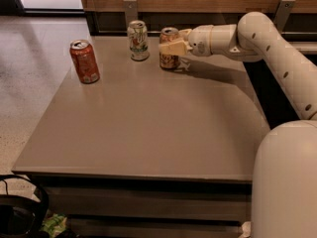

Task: Move orange can near 7up can

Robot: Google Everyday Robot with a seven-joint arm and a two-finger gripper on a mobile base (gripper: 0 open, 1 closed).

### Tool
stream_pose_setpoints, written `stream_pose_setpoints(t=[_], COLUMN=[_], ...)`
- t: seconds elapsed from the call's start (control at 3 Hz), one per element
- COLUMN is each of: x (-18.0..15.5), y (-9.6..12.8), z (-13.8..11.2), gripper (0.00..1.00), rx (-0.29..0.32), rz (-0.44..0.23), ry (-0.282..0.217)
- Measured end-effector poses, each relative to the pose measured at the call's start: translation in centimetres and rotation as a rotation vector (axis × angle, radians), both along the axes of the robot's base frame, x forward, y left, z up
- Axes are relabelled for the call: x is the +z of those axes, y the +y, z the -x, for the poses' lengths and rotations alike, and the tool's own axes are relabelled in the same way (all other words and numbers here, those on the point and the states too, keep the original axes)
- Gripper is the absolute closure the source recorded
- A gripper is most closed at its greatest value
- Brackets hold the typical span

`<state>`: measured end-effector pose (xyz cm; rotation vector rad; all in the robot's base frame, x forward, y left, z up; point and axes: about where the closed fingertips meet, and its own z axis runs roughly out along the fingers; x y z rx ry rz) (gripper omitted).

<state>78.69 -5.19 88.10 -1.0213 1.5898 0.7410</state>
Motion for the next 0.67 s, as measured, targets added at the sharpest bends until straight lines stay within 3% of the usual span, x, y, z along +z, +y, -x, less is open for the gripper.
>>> stream_pose_setpoints(t=[0.33, 0.67], x=[0.00, -0.05], y=[0.01, 0.19], z=[0.00, -0.01], gripper=[0.04, 0.00], rx=[0.000, 0.003], rz=[0.000, 0.000], ry=[0.000, 0.001])
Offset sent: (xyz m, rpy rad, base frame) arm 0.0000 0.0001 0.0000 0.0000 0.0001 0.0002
